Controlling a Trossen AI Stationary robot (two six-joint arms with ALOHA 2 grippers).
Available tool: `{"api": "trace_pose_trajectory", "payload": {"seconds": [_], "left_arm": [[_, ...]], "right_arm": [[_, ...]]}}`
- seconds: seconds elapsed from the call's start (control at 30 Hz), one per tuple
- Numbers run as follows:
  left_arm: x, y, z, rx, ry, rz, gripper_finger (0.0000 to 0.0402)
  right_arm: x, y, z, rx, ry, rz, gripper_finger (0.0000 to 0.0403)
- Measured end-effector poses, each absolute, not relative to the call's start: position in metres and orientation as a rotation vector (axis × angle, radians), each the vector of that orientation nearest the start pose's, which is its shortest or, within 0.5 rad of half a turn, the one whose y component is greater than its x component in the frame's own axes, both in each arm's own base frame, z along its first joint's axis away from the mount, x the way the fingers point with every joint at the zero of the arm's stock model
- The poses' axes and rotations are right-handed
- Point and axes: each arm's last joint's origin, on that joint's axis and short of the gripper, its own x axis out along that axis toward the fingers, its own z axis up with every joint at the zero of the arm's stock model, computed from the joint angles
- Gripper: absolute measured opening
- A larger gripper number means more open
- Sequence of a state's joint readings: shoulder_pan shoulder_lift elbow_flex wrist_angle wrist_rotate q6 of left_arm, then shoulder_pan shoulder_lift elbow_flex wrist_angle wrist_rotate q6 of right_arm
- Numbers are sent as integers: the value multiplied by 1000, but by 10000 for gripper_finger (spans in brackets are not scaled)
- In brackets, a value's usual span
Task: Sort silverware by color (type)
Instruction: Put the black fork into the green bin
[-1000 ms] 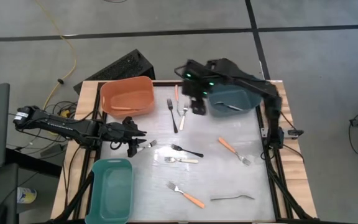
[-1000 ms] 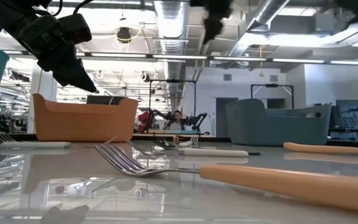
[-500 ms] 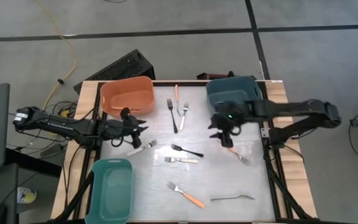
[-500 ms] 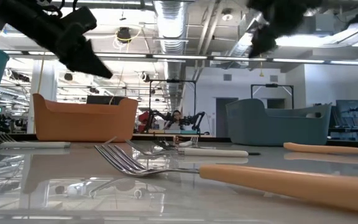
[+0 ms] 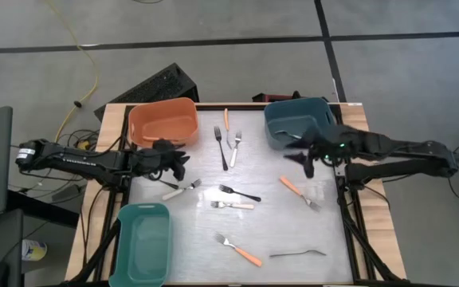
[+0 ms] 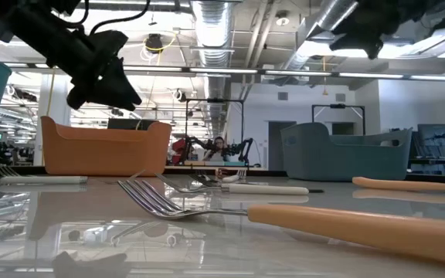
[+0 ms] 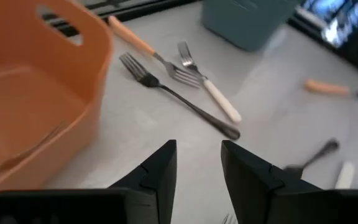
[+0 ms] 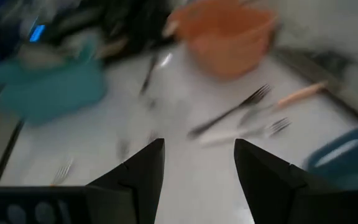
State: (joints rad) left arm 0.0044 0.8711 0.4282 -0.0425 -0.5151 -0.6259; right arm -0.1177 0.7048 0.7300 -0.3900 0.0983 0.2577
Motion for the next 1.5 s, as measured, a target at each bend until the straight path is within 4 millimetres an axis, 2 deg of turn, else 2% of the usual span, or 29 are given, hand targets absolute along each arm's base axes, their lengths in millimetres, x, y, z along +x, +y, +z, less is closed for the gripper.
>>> {"api": "trace_pose_trajectory", "payload": {"seconds": [0.17,0.33,0.43,0.63,0.8,0.97,1.1,1.3,1.5], "left_arm": [[179,16,211,-585,258,676,111],[179,13,210,-669,283,607,111],[178,13,207,-609,337,592,111],[179,16,202,-443,429,559,111],[179,15,200,-365,497,459,111],[180,15,199,-355,510,448,111],[184,20,196,-336,504,509,111],[201,45,189,-510,412,585,111],[213,69,194,-647,527,568,111]], "right_arm": [[142,-18,314,317,263,-273,216],[140,-6,314,413,270,-192,216],[143,3,313,444,283,-150,216],[162,14,308,509,271,-226,216],[173,12,302,566,281,-302,216],[176,8,299,545,298,-331,216],[175,-3,298,433,295,-417,216],[172,-40,298,200,345,-480,216],[149,-86,304,243,307,-407,216]]}}
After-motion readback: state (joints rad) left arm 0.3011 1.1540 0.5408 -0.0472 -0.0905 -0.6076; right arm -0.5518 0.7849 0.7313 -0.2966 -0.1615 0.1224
